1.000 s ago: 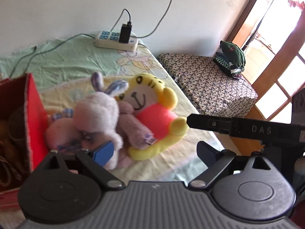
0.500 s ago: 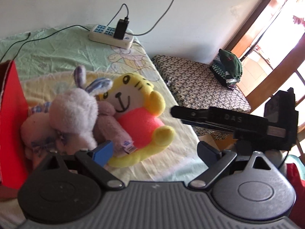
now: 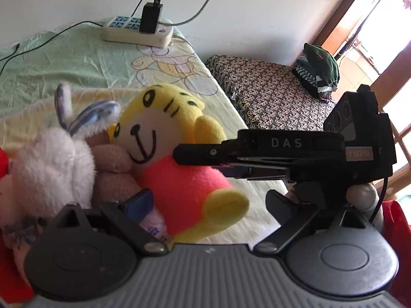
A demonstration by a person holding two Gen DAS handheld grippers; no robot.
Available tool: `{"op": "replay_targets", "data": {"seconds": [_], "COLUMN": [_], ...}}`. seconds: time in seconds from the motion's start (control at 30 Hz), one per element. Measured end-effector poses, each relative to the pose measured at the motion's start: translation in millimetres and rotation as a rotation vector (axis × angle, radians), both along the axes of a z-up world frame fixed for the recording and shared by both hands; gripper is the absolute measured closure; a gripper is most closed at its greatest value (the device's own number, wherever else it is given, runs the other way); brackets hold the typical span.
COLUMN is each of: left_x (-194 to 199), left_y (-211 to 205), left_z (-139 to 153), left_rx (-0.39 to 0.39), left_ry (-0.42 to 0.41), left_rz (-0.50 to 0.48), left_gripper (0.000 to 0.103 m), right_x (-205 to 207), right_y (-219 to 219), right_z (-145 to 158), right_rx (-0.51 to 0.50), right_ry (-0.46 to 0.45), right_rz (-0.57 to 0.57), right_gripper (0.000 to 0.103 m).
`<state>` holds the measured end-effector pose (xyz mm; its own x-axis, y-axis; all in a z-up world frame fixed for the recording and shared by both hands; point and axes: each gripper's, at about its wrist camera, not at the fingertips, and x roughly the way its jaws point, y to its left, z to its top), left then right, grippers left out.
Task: Organize objects
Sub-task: 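Grasp the yellow tiger plush by its pink body with the right gripper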
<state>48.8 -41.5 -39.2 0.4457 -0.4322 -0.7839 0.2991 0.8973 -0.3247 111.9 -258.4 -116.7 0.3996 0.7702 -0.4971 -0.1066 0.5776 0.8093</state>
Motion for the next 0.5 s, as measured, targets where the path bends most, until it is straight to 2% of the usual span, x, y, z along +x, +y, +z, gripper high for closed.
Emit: {"op": "replay_targets", "data": {"seconds": [0.23, 0.5], "left_x": [13, -10], "left_y": [-6, -14], "left_z": [-11, -3], "left_rx": [-0.014, -0.098], "left_ry": [0.042, 0.067], "left_rz": [-0.007, -0.062], "left_gripper": [0.008, 0.009], "right_x": [-4, -36], "right_y": [-11, -29], "right_z": [-4, 18], "right_rx": [0.082, 0.026], "right_ry": [0.041, 0.005], "right_rz": [-0.003, 0.000], "right_gripper": [0.062, 0.064]}}
